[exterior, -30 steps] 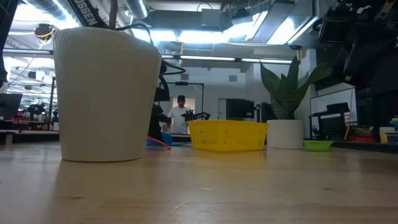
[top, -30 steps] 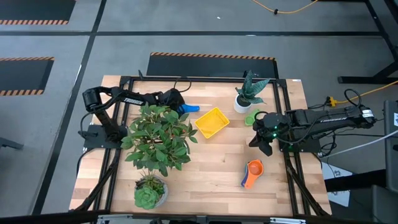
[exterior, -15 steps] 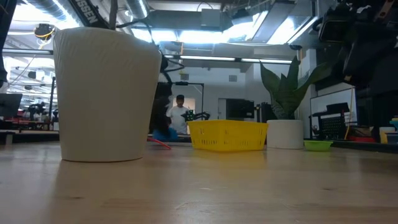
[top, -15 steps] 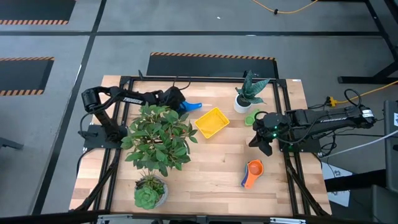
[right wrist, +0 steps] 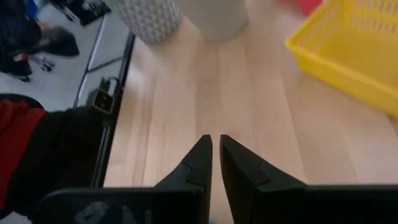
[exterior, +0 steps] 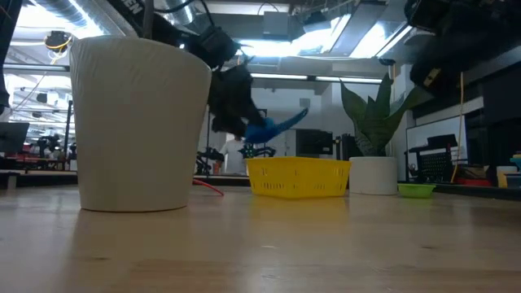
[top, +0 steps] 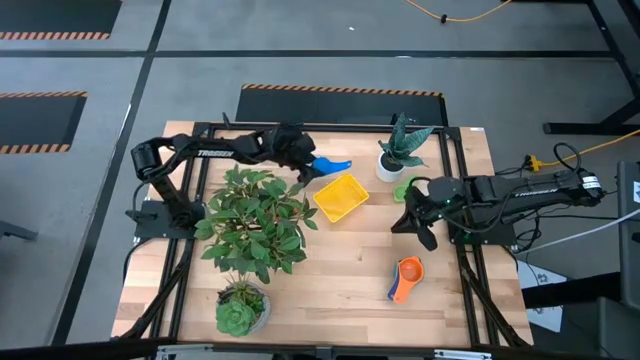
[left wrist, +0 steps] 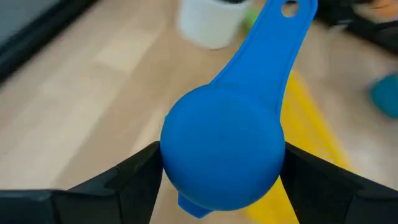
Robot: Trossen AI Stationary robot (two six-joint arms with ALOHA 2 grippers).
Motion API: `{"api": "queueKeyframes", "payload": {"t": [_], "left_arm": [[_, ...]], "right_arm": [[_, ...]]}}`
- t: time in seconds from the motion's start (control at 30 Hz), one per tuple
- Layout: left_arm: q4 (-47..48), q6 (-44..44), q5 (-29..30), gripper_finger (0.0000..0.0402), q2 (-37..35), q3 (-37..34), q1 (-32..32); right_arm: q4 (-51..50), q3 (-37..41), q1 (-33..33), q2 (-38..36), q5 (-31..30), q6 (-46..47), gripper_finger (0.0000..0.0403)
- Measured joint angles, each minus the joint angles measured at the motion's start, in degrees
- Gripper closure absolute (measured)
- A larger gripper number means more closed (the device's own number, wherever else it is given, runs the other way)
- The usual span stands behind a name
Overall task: Nest measuring cups in basket
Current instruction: Move the blue measuring cup to the center of the table
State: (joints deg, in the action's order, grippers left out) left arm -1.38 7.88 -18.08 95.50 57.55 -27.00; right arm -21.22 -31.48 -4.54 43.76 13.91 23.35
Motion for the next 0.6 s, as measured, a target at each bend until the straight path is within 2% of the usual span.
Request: {"api": "queueKeyframes", "payload": {"t": [0.23, 0.5, 0.6], "left_arm": [[-0.05, 4.71, -10.74, 0.0115, 0.0, 2.38, 0.01], [-0.06, 7.13, -18.1, 0.0115, 0.0, 2.39, 0.01], [-0.05, 7.21, -19.11, 0.0115, 0.0, 2.39, 0.17]], "right_arm": [[7.51, 0.0, 0.02, 0.01, -2.52, -3.1, 0.0365], [15.69, 0.0, 0.02, 0.01, -2.45, -5.15, 0.0365], [17.74, 0.0, 0.02, 0.18, -3.9, -7.38, 0.0365]]}}
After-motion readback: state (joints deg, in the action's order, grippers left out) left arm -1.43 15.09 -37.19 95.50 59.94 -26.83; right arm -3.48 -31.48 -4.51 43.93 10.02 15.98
